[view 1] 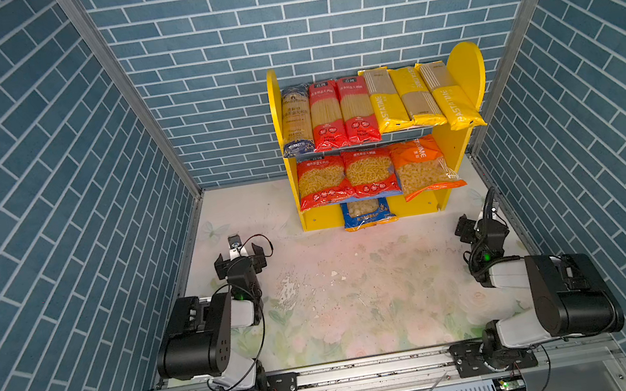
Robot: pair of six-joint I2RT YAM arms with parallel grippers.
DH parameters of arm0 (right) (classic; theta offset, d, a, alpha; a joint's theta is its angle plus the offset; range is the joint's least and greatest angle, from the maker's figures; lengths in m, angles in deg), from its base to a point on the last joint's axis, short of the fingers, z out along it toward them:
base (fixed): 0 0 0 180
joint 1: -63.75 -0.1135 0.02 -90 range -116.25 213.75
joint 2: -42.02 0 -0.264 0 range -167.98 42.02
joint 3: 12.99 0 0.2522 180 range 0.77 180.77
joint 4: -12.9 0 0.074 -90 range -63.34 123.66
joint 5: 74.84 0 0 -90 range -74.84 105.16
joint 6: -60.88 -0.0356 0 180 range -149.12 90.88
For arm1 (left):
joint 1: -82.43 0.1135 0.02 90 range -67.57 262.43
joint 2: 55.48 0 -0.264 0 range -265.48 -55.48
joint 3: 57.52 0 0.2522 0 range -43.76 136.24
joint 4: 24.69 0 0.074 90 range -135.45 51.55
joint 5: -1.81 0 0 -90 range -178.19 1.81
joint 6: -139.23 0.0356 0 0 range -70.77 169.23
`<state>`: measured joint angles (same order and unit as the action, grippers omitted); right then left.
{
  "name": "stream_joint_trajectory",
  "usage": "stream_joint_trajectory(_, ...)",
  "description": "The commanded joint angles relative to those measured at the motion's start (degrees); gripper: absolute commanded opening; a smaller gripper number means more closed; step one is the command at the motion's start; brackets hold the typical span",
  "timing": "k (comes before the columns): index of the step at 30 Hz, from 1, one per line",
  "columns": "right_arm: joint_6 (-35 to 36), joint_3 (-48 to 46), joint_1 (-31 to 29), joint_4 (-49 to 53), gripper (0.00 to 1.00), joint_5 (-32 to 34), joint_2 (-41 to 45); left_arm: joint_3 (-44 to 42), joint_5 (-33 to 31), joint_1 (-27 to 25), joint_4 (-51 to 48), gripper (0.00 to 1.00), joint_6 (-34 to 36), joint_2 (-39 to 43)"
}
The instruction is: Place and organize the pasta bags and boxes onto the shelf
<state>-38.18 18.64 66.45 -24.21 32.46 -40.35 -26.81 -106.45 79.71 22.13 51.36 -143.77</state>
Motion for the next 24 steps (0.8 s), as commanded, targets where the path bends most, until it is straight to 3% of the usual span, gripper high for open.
stream_joint_trajectory(1, 0.1, 1.5, 0.2, 0.5, 0.99, -1.4, -0.5, 0.6, 2.5, 0.3, -2.3, 1.0, -1.6, 0.7)
stream_joint_trajectory(16, 1.6, 7.0, -1.4, 8.3, 0.99, 0.8, -2.6, 1.2, 2.9, 0.2, -3.5, 1.0, -1.3, 0.8)
stream_joint_trajectory(21, 1.6, 6.9, -1.3, 8.3, 0.99, 0.8, -2.6, 2.6, 8.7, -0.4, -5.4, 1.0, 1.8, 0.4)
stream_joint_trajectory(24, 1.6, 7.0, -1.4, 8.3, 0.99, 0.8, -2.6, 2.8, 4.5, -2.1, -5.3, 1.0, 2.5, 0.2)
